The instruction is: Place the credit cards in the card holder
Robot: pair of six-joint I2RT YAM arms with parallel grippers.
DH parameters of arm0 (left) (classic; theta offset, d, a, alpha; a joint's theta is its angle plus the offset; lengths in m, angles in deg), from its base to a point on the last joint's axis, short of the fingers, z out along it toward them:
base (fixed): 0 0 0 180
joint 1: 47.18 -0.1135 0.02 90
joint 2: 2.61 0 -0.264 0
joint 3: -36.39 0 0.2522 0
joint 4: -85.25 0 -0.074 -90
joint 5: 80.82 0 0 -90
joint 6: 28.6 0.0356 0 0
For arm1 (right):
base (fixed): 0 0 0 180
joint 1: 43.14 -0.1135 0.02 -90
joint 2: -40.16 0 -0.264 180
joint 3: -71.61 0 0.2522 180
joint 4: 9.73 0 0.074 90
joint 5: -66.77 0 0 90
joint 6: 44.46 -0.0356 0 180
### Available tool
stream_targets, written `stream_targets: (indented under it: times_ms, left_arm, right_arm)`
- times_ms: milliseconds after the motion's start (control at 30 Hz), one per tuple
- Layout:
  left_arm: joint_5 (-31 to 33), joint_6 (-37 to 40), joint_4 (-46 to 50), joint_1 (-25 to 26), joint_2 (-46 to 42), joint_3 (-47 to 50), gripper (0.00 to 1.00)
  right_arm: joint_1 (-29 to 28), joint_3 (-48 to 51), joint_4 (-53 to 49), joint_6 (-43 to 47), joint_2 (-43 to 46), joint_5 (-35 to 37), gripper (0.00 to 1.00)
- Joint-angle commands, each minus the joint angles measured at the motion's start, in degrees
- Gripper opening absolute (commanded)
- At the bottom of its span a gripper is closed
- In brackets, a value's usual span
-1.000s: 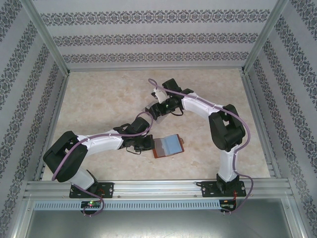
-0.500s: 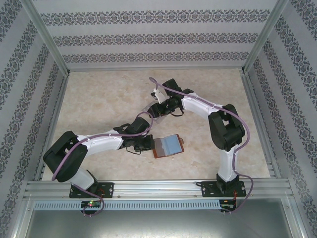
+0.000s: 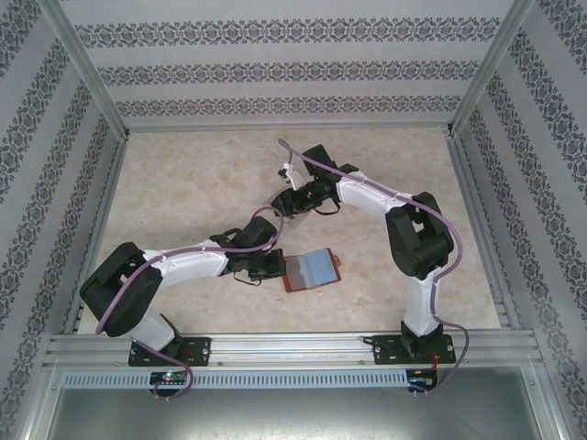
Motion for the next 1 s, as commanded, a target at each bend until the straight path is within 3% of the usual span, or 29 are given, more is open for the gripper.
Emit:
stream_targets:
  times_ms: [0, 167, 333, 700, 967]
  left_arm:
    - [0.2, 0.7, -0.1, 0.5, -0.3, 0.0, 0.08]
    - [0.1, 0.7, -0.2, 0.5, -0.3, 0.0, 0.08]
    - [0.2, 0.7, -0.1, 0.5, -0.2, -0.2, 0.08]
    - [0.1, 0.6, -0.2, 0.5, -0.3, 0.0, 0.08]
    - [0.1, 0.3, -0.7, 0.5, -0.3, 0.4, 0.08]
  right_arm:
    - [-0.6, -0.7, -1.3, 1.4, -0.3, 3.3, 0.44]
    - [-2.0, -0.7, -3.5, 3.9, 0.0, 13.8, 0.47]
    - [-3.3, -2.1, -5.9, 4.4, -2.0, 16.5, 0.46]
    - [-3.1, -0.5, -2.4, 1.6, -0.8, 7.7, 0.44]
    - [-2.5, 0.0, -1.4, 0.7, -0.2, 5.7, 0.42]
